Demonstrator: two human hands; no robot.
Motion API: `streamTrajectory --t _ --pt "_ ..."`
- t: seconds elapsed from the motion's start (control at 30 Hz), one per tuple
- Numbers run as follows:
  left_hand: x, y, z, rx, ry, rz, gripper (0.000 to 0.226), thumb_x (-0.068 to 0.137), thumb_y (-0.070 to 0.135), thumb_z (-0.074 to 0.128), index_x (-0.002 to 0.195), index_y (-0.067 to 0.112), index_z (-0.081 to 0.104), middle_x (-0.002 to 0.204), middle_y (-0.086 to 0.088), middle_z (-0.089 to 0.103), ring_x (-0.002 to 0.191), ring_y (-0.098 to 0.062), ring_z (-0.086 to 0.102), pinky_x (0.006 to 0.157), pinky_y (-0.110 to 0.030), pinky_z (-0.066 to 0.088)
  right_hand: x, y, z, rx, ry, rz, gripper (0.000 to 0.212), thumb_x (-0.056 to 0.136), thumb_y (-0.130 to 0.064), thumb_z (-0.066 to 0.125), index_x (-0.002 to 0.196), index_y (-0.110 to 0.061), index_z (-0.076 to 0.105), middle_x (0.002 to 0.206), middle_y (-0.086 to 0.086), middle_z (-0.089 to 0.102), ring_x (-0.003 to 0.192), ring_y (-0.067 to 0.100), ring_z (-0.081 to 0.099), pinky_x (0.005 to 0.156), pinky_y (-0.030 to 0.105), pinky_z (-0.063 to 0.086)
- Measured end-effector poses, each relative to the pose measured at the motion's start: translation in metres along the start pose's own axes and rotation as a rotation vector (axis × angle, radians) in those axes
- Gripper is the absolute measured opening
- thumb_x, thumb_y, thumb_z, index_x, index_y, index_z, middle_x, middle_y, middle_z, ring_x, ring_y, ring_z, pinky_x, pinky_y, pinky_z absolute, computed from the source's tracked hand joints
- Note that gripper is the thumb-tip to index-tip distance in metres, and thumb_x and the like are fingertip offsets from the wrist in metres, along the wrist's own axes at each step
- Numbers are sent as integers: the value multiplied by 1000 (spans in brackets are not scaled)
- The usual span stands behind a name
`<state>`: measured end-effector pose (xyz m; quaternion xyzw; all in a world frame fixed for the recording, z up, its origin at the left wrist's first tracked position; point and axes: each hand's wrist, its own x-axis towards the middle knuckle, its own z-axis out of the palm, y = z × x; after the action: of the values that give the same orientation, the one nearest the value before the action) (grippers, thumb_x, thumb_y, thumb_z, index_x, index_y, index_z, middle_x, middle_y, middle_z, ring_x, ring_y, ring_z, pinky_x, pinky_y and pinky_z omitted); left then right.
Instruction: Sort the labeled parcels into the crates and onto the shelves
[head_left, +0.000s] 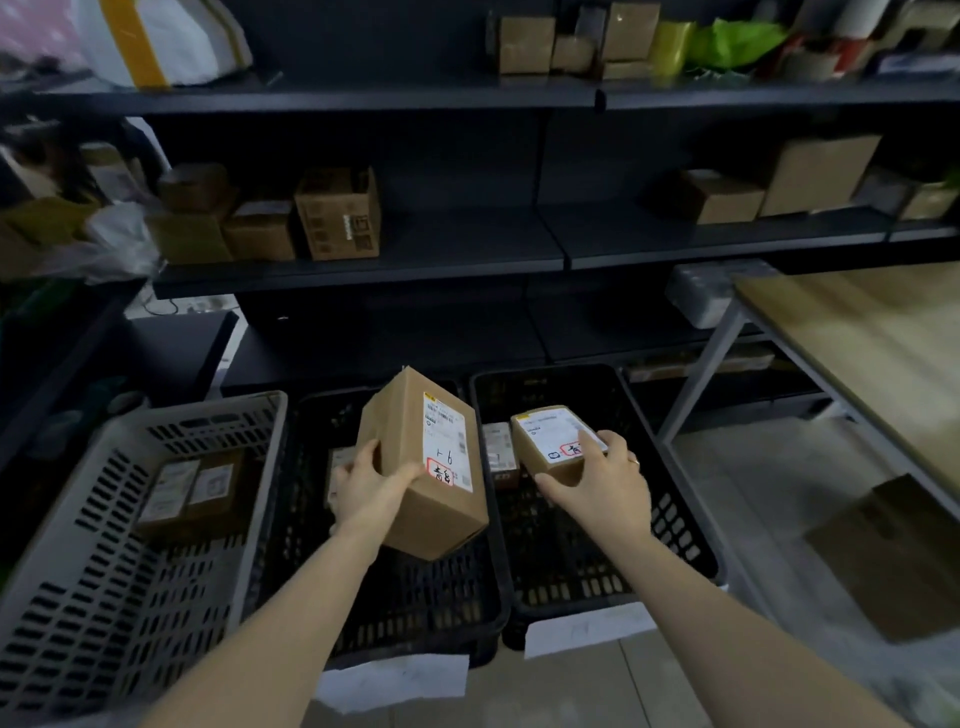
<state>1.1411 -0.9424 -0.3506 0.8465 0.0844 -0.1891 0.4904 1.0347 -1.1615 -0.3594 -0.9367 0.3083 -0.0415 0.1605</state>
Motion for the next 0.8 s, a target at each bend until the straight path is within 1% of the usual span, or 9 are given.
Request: streamTrajectory --t 0.13,0.17,0.23,0.3,0.4,0.5,0.6,0.7,0.8 --pt "12 16 27 -31 3 2 97 51 55 61 141 35 34 133 -4 31 114 -31 47 102 -52 38 30 32 -8 -34 37 88 85 79 -69 56 145 -18 37 146 11 34 127 33 40 94 41 45" --pt "15 18 32 -37 4 6 94 54 53 64 142 34 34 134 -5 31 113 -31 47 101 -50 39 36 40 -9 -27 37 110 85 79 -68 56 145 -18 37 146 12 35 128 34 40 94 41 45" --pt "22 23 43 -32 2 8 84 68 45 70 143 32 33 136 -7 30 113 -30 46 99 -46 41 46 52 -10 -18 28 138 84 80 -67 56 145 -17 38 146 12 35 129 33 39 94 41 45" --pt "29 28 53 -25 -4 7 76 77 37 69 144 31 32 137 -9 31 113 -29 46 94 -42 43 54 60 -8 0 20 157 83 81 -66 57 144 -16 39 145 12 35 128 33 40 94 41 45" --pt "40 33 68 -74 -40 -5 78 75 40 70 143 33 32 136 -7 35 109 -27 47 92 -41 46 66 64 -5 69 14 193 81 82 -63 58 145 -16 38 147 12 33 130 34 37 93 41 45" --pt "54 37 87 -90 -78 -20 83 71 46 70 144 34 31 137 -6 36 110 -27 47 93 -44 46 80 64 1 136 18 184 81 82 -59 61 146 -16 36 148 12 30 131 34 34 93 41 45" --pt "72 44 109 -72 -126 -33 89 65 51 68 144 35 29 138 -5 31 115 -30 46 96 -44 44 95 66 8 179 19 129 88 82 -53 66 150 -16 25 151 11 25 135 33 29 100 40 41" --pt "95 56 137 -70 -181 -62 82 75 46 69 145 34 28 138 -5 29 117 -32 44 98 -46 43 112 72 15 215 30 123 104 79 -48 73 154 -16 9 152 10 23 139 29 26 108 38 34" --pt "116 66 164 -69 -218 -72 78 79 44 68 145 34 28 138 -6 28 117 -33 44 97 -47 44 129 76 19 260 68 153 112 76 -44 77 154 -17 2 153 10 19 140 27 26 109 38 36"
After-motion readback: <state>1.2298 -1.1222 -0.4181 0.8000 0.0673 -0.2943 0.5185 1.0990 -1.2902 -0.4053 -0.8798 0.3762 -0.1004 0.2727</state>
